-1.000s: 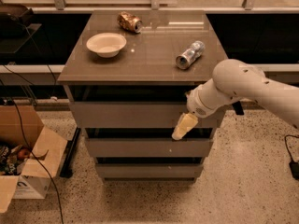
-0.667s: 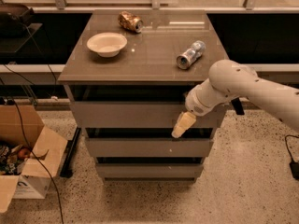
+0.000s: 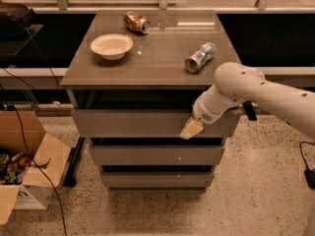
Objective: Open top drawer
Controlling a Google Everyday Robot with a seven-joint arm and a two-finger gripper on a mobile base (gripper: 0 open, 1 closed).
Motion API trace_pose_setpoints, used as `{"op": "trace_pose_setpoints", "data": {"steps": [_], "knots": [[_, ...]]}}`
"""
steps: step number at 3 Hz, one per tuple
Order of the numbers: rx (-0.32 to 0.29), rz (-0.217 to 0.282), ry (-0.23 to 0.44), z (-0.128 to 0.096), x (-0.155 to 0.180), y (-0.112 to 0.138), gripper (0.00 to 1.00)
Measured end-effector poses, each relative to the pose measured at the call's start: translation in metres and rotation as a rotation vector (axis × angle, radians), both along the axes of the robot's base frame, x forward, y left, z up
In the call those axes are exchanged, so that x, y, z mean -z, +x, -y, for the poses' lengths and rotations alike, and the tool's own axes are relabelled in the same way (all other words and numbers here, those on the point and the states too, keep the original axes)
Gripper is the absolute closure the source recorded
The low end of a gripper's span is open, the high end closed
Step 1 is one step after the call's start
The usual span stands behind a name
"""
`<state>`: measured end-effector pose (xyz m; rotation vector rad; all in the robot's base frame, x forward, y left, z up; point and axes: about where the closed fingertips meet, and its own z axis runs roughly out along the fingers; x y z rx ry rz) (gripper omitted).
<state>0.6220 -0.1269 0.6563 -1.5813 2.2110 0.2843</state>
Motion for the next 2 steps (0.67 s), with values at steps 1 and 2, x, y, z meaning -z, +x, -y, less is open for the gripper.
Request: {"op": "trace_pose_setpoints", "data": {"steps": [1, 2], "knots": [[-0.004, -0.001, -0.002, 0.0005, -0.005, -0.002, 0.66], [-0.004, -0.001, -0.002, 0.0003, -0.0067, -0.0011, 0.89]]}}
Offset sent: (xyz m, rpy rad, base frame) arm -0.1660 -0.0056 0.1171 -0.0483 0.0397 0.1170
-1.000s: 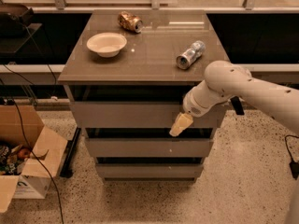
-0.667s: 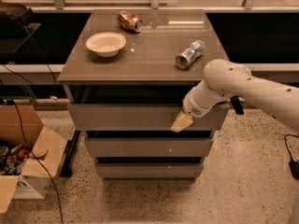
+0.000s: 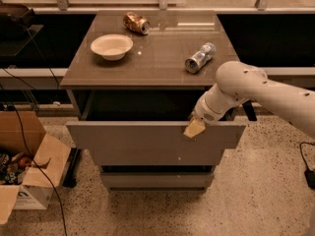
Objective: Open top drawer
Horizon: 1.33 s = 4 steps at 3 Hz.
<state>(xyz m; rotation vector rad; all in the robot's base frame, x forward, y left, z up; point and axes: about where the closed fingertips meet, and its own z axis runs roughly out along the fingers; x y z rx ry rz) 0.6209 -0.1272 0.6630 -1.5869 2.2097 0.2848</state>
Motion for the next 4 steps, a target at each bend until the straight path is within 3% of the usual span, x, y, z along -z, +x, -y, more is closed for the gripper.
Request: {"op": "trace_pose_setpoints", "data": {"steps": [1, 3, 4], "knots": [[-0.004, -0.041, 0.029, -0.004, -0.01, -0.029, 0.77], [-0.037, -0.064, 0.019, -0.005, -0.007, -0.036, 0.31], [-0.021, -0.142, 0.0, -0.005, 0.009, -0.062, 0.01]]}}
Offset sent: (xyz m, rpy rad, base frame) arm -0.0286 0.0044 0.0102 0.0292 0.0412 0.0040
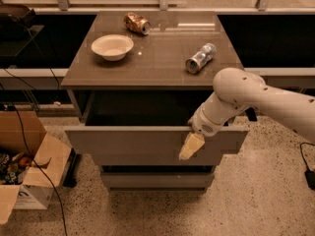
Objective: Open top drawer
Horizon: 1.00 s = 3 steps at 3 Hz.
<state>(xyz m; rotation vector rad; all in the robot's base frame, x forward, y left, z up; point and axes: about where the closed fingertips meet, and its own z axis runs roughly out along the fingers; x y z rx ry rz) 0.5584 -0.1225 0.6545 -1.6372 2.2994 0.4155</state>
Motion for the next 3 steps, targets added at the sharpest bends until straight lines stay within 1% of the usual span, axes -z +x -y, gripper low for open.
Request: {"op": "trace_pose_setpoints", "data": {"steps": [1, 2, 3], "knots": [[0.0, 0.0, 0.0, 0.0, -0.001, 0.0, 0.0], [0.023, -0.055, -0.034, 0.002, 0.001, -0.031, 0.19], [0.023, -0.055, -0.034, 0.002, -0.003, -0.03, 0.42]]}}
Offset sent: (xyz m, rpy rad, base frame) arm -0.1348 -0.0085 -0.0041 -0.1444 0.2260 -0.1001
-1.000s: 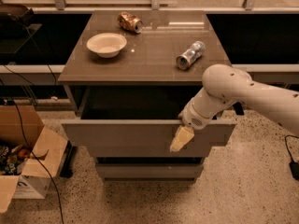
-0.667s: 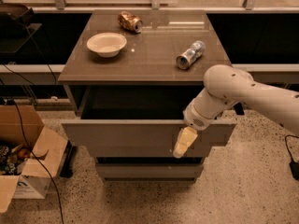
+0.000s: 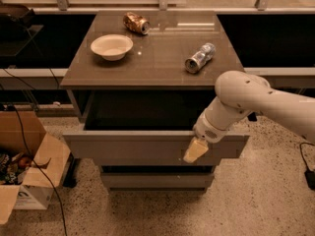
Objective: Open top drawer
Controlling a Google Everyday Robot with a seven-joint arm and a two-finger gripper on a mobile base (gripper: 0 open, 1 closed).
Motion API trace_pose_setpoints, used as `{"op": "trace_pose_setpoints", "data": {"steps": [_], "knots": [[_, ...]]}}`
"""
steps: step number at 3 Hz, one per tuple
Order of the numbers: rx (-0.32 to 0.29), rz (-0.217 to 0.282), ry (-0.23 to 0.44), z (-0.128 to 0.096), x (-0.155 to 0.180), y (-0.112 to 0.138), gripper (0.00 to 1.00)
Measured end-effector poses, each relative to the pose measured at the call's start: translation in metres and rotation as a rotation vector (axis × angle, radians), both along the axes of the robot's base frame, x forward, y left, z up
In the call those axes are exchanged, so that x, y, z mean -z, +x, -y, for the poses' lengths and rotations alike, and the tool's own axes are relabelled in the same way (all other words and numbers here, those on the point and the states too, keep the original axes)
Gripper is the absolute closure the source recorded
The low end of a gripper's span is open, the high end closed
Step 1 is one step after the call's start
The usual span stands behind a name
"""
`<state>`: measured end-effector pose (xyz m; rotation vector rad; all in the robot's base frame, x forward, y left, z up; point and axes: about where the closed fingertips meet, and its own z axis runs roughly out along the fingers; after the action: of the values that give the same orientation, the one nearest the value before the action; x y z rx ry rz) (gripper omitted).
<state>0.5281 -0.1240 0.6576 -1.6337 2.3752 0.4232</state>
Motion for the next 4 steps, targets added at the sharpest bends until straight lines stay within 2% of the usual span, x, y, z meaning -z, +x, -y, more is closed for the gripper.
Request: {"op": "trace_pose_setpoints", "data": {"steps": [1, 2, 4], "knots": [[0.0, -0.001, 0.0, -0.0002, -0.004, 0.0009, 0.65], [0.0, -0.001, 0.0, -0.0002, -0.0041, 0.0022, 0.62], [0.0, -0.001, 0.0, -0.0003, -0.0041, 0.0022, 0.16]]}}
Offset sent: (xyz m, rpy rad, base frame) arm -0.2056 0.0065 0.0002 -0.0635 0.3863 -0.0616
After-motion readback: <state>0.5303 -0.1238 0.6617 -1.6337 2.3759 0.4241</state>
